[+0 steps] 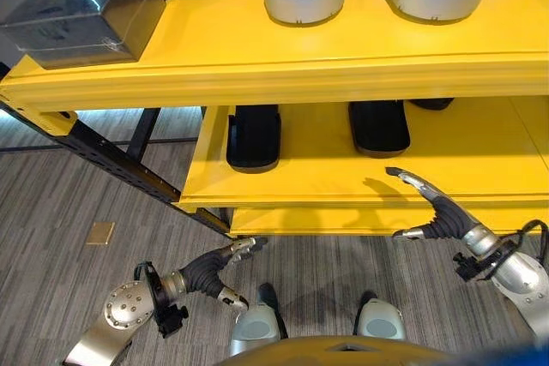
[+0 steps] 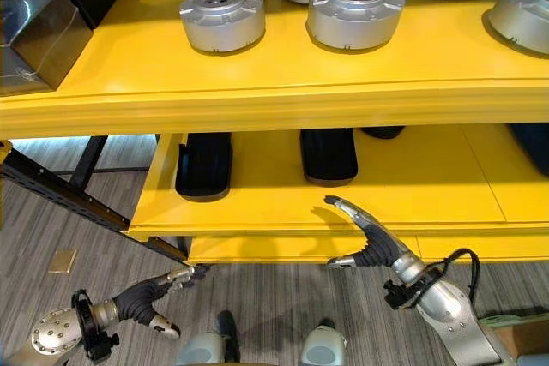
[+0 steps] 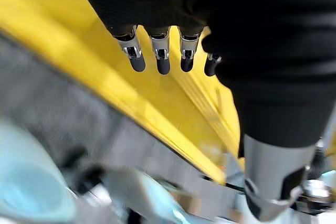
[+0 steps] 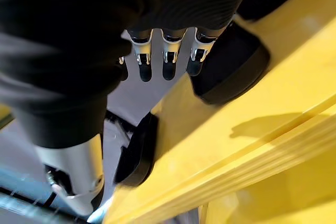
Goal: Move parts from the plastic box to the shelf.
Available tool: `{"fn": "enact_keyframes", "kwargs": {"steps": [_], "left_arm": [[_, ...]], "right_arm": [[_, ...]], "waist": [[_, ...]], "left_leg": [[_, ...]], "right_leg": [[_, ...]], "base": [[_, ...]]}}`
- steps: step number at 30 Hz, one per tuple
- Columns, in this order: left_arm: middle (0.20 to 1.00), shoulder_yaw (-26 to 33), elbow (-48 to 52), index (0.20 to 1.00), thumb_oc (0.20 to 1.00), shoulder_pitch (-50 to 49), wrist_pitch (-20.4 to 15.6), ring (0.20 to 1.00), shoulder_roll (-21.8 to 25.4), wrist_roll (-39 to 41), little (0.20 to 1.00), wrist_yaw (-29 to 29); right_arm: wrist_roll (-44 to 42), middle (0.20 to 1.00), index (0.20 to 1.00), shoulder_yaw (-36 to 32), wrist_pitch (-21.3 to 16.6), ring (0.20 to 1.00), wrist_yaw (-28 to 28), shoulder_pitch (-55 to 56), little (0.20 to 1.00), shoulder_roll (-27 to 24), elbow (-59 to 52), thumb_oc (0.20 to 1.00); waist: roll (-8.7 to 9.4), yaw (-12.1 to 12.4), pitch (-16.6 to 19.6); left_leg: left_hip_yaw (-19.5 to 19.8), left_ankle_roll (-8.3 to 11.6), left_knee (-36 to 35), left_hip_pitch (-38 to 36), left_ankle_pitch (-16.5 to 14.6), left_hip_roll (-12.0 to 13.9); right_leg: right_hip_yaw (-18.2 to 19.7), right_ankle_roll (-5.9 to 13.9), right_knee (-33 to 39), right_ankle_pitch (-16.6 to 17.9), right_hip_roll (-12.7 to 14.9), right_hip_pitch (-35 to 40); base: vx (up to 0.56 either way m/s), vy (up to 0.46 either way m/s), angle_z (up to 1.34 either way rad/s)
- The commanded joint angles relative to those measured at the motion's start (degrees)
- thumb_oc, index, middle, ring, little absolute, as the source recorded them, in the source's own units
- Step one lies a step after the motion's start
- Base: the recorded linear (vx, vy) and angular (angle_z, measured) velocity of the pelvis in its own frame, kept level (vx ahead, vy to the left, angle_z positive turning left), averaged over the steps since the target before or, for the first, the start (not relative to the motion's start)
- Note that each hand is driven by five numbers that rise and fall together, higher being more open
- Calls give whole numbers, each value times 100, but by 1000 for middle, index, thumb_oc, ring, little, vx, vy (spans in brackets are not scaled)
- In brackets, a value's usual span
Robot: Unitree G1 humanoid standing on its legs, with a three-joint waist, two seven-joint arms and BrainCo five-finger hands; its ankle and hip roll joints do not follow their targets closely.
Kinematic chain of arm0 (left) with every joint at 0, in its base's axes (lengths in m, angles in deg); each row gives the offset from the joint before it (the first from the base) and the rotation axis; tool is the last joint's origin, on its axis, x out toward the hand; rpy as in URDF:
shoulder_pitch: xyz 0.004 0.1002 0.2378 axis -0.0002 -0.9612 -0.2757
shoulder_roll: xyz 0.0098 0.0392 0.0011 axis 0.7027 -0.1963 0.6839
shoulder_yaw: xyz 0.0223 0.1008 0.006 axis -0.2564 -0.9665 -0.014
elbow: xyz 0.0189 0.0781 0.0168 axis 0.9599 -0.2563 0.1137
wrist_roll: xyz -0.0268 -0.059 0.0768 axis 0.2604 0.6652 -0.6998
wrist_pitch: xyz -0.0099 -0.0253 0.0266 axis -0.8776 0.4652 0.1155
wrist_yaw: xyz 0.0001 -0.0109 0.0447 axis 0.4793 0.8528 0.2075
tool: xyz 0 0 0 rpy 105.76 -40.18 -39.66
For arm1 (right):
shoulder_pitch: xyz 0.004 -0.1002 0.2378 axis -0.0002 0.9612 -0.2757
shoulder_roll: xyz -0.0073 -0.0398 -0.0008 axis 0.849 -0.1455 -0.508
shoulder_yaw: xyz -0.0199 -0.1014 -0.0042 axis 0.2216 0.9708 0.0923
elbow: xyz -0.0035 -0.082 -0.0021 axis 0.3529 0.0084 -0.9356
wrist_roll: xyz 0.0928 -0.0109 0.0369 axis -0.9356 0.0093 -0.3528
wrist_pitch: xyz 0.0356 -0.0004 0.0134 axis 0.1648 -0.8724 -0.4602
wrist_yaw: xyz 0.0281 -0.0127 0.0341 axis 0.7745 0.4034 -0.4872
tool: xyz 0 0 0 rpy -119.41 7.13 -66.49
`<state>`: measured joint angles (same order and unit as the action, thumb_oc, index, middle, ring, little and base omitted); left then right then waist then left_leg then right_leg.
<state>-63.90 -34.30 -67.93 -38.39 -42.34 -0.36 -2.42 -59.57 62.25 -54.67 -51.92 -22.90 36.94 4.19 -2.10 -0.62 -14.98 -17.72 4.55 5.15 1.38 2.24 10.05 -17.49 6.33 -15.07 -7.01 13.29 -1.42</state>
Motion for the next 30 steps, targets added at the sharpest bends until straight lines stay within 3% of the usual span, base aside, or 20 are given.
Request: {"fn": "enact_keyframes", "kwargs": {"steps": [1, 2, 7, 10, 17, 21, 26, 30], "left_arm": [[1000, 193, 178, 1000, 1000, 170, 101, 1000, 274, 449, 1000, 503], [1000, 75, 85, 1000, 1000, 294, 10, 1000, 305, 695, 1000, 479], [1000, -40, -6, 1000, 1000, 463, -244, 1000, 315, 1225, 1000, 502], [1000, -124, 17, 1000, 1000, 567, -510, 1000, 319, 1575, 1000, 579], [1000, -369, -30, 1000, 1000, 923, -728, 1000, 356, 1844, 1000, 509], [1000, -526, -89, 1000, 1000, 1142, -764, 1000, 434, 1952, 1000, 465], [1000, -792, -73, 1000, 1000, 1458, -765, 1000, 515, 2069, 1000, 355], [1000, -961, -6, 1000, 1000, 1657, -685, 1000, 532, 2152, 1000, 296]], "right_arm": [[-294, 1000, 1000, -86, -331, 1000, 418, -367, 1000, 92, -76, 1000], [-327, 1000, 1000, 326, -196, 1000, 788, -808, 1000, 74, -56, 1000], [-246, 1000, 1000, 925, -90, 1000, 1159, -1411, 1000, 85, -15, 1000], [48, 1000, 1000, 1327, -59, 1000, 984, -1785, 1000, 28, 45, 1000], [454, 1000, 1000, 2178, -68, 1000, 508, -2755, 1000, 114, 655, 1000], [572, 1000, 1000, 2552, 2, 1000, 298, -3291, 1000, 172, 980, 1000], [1079, 1000, 1000, 2952, -125, 1000, -533, -3984, 1000, 314, 1395, 1000], [1140, 1000, 1000, 3127, -261, 1000, -742, -4390, 1000, 419, 1435, 1000]], "waist": [[86, 41, -150], [80, 133, -197], [76, 308, -294], [54, 431, -384], [22, 694, -563], [-4, 783, -666], [-44, 909, -796], [-72, 968, -852]], "left_leg": [[-53, -34, 408, 68, -136, 169], [-5, -29, 375, 125, -93, 182], [68, -8, 354, 250, -24, 223], [85, 12, 350, 354, 24, 262], [205, 22, 342, 527, 97, 273], [250, 21, 342, 603, 119, 271], [350, -3, 376, 717, 121, 248], [425, 0, 364, 765, 140, 245]], "right_leg": [[-273, 150, -217, -112, 70, 178], [-302, 155, -228, -108, 87, 143], [-359, 161, -213, -72, 122, 85], [-402, 147, -230, -60, 139, 15], [-496, 107, -291, -83, 155, -50], [-539, 85, -342, -110, 165, -90], [-567, 57, -439, -147, 188, -161], [-578, 61, -492, -157, 224, -203]], "base": [[-114, 49, 34], [-108, 44, 18], [-91, 18, 8], [-92, 11, 17], [-57, -2, 9], [-37, 26, 9], [-3, 26, 12], [-1, 10, 3]]}}
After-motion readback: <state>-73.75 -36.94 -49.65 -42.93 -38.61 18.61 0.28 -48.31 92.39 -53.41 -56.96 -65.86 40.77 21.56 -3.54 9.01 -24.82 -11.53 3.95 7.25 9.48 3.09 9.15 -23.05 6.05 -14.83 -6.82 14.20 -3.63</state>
